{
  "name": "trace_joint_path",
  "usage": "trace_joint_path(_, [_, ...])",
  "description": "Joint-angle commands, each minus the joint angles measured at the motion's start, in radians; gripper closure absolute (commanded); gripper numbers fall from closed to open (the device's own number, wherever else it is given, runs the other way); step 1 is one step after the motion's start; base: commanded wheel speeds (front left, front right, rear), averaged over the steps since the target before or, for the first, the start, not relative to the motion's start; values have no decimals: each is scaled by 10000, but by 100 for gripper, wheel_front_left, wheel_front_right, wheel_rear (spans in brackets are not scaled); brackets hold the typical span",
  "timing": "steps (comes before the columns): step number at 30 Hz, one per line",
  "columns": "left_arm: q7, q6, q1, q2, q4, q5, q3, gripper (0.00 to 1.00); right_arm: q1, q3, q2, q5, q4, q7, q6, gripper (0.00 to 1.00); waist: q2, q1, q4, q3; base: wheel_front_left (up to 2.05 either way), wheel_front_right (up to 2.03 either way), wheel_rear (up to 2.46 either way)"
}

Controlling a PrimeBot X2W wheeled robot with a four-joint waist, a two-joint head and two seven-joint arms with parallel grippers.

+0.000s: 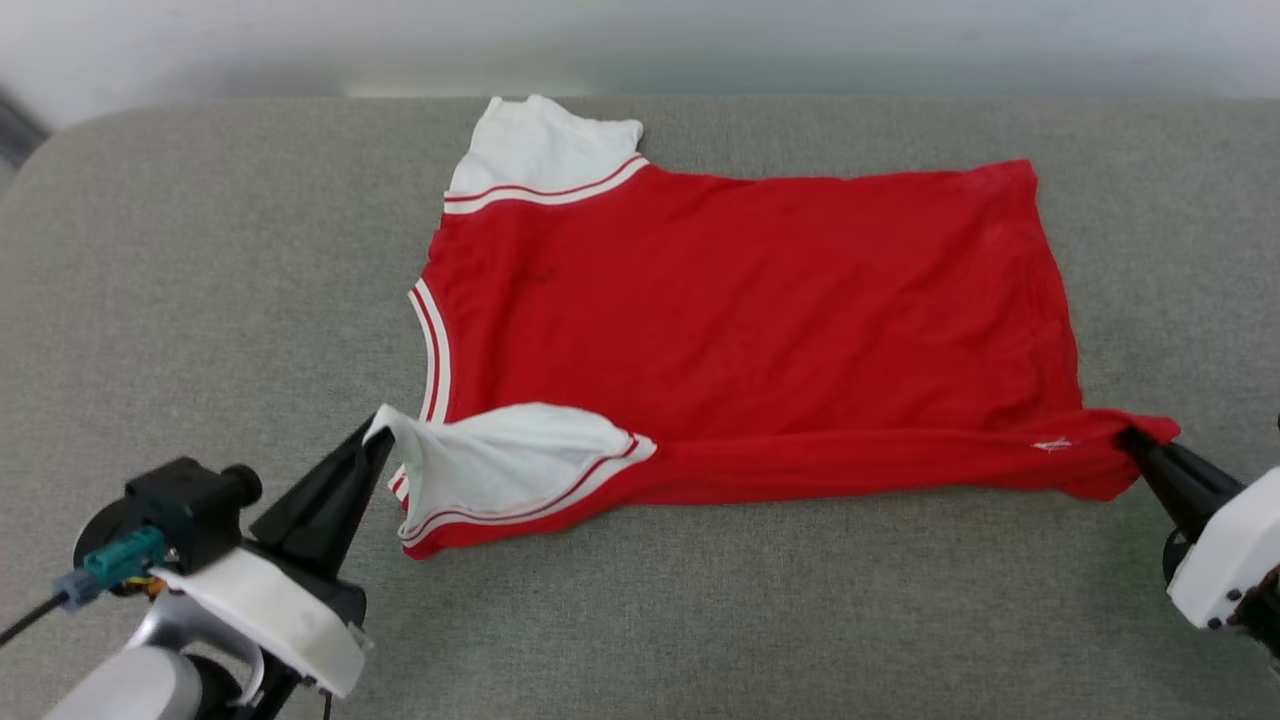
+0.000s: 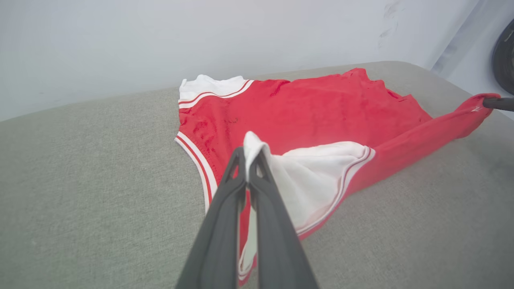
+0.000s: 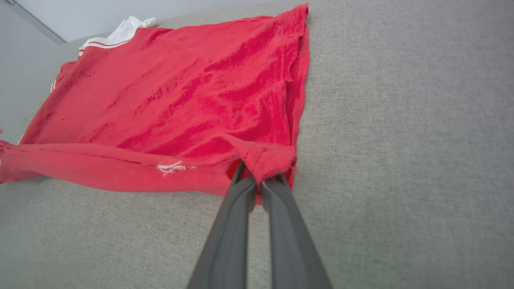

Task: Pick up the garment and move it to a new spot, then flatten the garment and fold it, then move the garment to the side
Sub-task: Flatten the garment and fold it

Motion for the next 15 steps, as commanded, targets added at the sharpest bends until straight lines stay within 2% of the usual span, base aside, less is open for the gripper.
trace_joint_path(1, [-61, -100, -342, -56, 114, 97, 40, 100, -274, -56, 39, -167, 21, 104, -5, 100, -1, -1, -31, 522, 0, 0, 0])
trace_joint_path(9, [0, -798, -2366, -547, 1642, 228, 0, 100, -1803, 15, 379, -1332, 726, 854, -4, 100, -1, -1, -8, 1610, 0, 0, 0])
trace_joint_path(15, [54, -1079, -3416, -929, 3220, 591, -365, 100, -2657, 359, 539, -1897, 1333, 1305, -5, 100, -1, -1, 29, 2015, 0, 0, 0])
